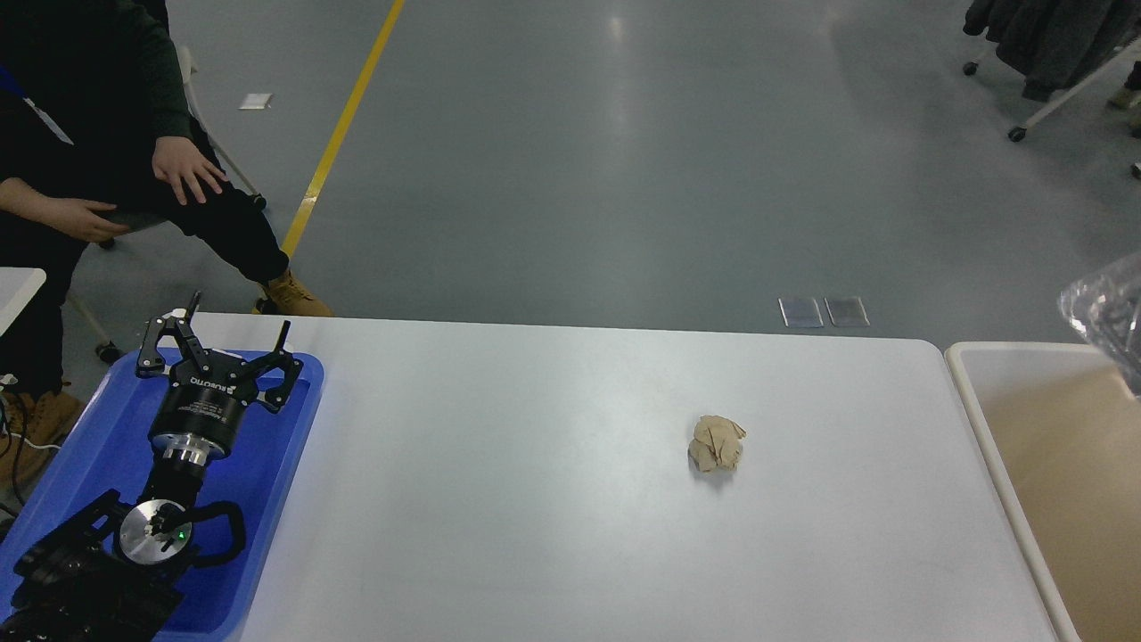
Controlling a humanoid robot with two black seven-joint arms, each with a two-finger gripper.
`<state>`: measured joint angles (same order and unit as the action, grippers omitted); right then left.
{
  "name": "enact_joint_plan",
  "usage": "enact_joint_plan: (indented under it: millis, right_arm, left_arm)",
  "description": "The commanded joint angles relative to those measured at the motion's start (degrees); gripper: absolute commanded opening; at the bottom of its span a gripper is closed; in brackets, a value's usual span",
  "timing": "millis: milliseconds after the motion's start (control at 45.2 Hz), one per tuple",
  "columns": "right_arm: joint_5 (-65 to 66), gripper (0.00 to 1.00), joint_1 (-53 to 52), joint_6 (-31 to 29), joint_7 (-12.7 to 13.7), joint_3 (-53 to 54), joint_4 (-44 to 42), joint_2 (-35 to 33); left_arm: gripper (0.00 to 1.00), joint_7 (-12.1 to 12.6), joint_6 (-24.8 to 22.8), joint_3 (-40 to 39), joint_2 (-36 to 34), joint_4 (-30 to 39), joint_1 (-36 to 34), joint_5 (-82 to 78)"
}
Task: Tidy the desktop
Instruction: 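Release the container in the bin and withdraw the right gripper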
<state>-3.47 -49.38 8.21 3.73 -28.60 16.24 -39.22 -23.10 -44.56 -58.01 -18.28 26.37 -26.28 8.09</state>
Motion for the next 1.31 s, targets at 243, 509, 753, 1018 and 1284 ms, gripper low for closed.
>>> enact_joint_plan:
  millis: [243,509,753,1018,1284]
  right_arm:
    - [-0.9,0.0,16.2,3.1,0.0,11.8,-13.9,14.0]
    - [-1.0,0.12,16.6,3.1,0.0,13.3,-13.8,15.1]
    - [-1.1,0.91,17.7,1.8,-0.2,17.3,-13.6,15.2]
    - [-0.8,1.0,16.8,-1.9,-0.4,17.2,-12.9,15.1]
    - [-0.1,1.0,10.5,-13.6,-0.7,16.2,-12.4,11.2]
  left_arm:
    - [0.99,0.0,0.0,0.0,0.0,0.0,0.0,0.0]
    - [0.99,0.0,0.0,0.0,0.0,0.0,0.0,0.0]
    - [0.99,0.1,0.0,0.0,0.1,0.0,0.0,0.0]
    - [0.99,0.1,0.0,0.1,0.0,0.0,0.0,0.0]
    - [0.99,0.1,0.0,0.2,0.0,0.0,0.0,0.0]
